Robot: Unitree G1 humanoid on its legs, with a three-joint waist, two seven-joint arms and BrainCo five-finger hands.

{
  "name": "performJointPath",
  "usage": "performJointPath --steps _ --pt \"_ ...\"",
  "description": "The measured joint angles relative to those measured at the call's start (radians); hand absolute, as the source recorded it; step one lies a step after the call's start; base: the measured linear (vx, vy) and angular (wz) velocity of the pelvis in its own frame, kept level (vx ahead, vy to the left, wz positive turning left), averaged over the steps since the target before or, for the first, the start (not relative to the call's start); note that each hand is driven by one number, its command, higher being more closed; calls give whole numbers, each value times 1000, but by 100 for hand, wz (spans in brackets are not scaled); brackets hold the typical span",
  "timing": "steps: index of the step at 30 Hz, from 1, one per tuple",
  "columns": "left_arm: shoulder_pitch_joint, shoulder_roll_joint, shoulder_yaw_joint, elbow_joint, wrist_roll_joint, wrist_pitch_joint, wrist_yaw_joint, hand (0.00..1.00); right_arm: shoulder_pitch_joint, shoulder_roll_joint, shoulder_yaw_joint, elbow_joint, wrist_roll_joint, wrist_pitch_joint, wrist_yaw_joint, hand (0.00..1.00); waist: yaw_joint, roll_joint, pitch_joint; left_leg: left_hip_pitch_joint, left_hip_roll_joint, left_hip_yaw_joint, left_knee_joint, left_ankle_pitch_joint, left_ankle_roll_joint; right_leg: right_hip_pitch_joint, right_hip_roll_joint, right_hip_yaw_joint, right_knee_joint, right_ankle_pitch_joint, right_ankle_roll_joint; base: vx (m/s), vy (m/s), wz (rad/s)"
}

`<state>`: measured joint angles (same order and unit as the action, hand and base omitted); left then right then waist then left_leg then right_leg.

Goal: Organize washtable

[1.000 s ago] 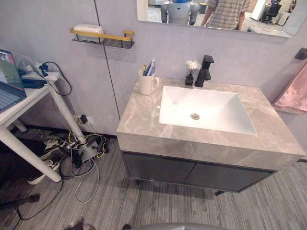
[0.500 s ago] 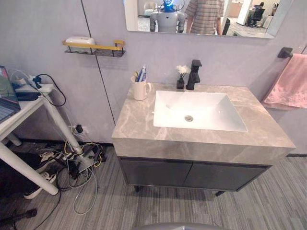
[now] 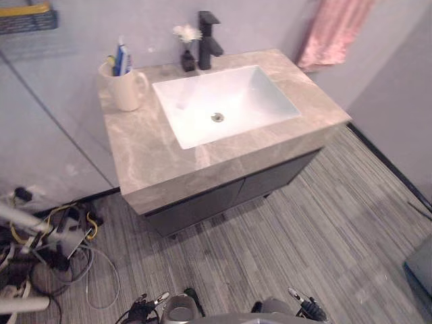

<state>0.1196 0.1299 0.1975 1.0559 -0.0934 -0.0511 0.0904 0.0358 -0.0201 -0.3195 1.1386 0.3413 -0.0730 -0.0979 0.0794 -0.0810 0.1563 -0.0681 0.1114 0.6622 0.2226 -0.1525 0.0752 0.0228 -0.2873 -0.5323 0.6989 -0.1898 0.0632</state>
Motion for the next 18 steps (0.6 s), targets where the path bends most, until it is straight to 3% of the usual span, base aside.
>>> performJointPath --steps 2,3,5,6,7,8,9,10,11,12,13,14,15,16,18 --pt "-6 3 0 0 -20 1 0 0 -46 0 17 10 -10 10 0 0 15 -18 -12 -34 -2 96 12 9 15 78 12 -3 -153 12 19 -10 -72 -161" --pt "-11 3 -1 2 -20 3 1 0 -71 -5 40 4 -10 11 0 0 15 -17 -12 -58 -1 151 21 16 23 120 36 4 -314 -7 47 -221 -83 -136" --pt "-19 -2 -5 10 -42 3 8 0 -90 -20 83 -1 -7 10 -1 0 12 -3 -15 -78 16 209 32 34 27 147 77 10 -490 -32 50 -293 -99 -105" --pt "-26 -1 -11 22 -41 4 9 0 -81 -25 106 -10 -7 8 0 0 8 8 -21 -96 45 211 73 34 27 164 103 19 -558 -33 51 -331 -122 -50" --pt "-52 -4 -24 44 -39 6 12 0 -45 -29 150 -58 -5 4 2 0 -5 42 -17 -127 129 190 171 32 24 182 156 33 -619 -23 41 -341 -146 -44" --pt "-52 0 -49 35 -38 3 14 0 -21 -28 183 -90 -3 -5 9 0 -12 55 -12 -134 184 175 223 32 24 181 184 57 -612 -30 28 -303 -136 -46" --pt "-43 -1 -50 34 -37 3 16 0 -7 -27 200 -111 8 -9 16 0 -15 64 -9 -130 212 161 246 34 21 180 199 83 -600 -35 19 -258 -123 -86" --pt "-29 -7 -47 32 -38 1 28 0 26 -28 204 -138 38 -23 24 0 -13 77 -5 -121 239 82 264 52 -4 167 215 141 -565 -48 -1 -279 -130 -132" --pt "-17 -8 -48 22 -38 -2 35 0 48 -39 202 -141 53 -34 25 0 -10 67 -2 -122 229 -78 261 87 -57 132 216 207 -508 -62 -20 -269 -122 -145" --pt "-10 -9 -49 17 -38 -2 36 0 56 -42 201 -141 54 -38 25 0 -12 68 -2 -123 217 -172 259 104 -83 115 218 244 -488 -65 -27 -218 -156 -166" --pt "1 -14 -48 6 -38 -3 36 0 69 -54 194 -134 51 -48 20 0 -13 68 -3 -127 193 -356 269 131 -125 82 232 328 -461 -61 -45 -184 -79 -168" --pt "3 -18 -45 9 -37 -2 35 0 73 -72 179 -110 50 -48 18 0 -15 70 -2 -133 137 -524 251 70 -189 63 244 411 -459 -46 -67 -158 -35 -169" --pt "4 -19 -42 10 -37 -2 33 0 76 -80 164 -97 49 -46 19 0 -15 70 -2 -124 92 -590 227 33 -212 44 246 455 -453 -41 -77 -74 82 -192" --pt "10 -32 -29 12 -37 -1 30 0 72 -102 138 -65 38 -45 15 0 -14 84 -1 -116 7 -675 140 3 -212 5 262 560 -446 -27 -99 -4 74 -159" --pt "22 -65 28 12 -36 -1 25 0 72 -119 108 -56 19 -34 11 0 -13 121 18 -113 -49 -752 53 40 -209 -16 304 678 -458 -14 -118 35 134 -179"
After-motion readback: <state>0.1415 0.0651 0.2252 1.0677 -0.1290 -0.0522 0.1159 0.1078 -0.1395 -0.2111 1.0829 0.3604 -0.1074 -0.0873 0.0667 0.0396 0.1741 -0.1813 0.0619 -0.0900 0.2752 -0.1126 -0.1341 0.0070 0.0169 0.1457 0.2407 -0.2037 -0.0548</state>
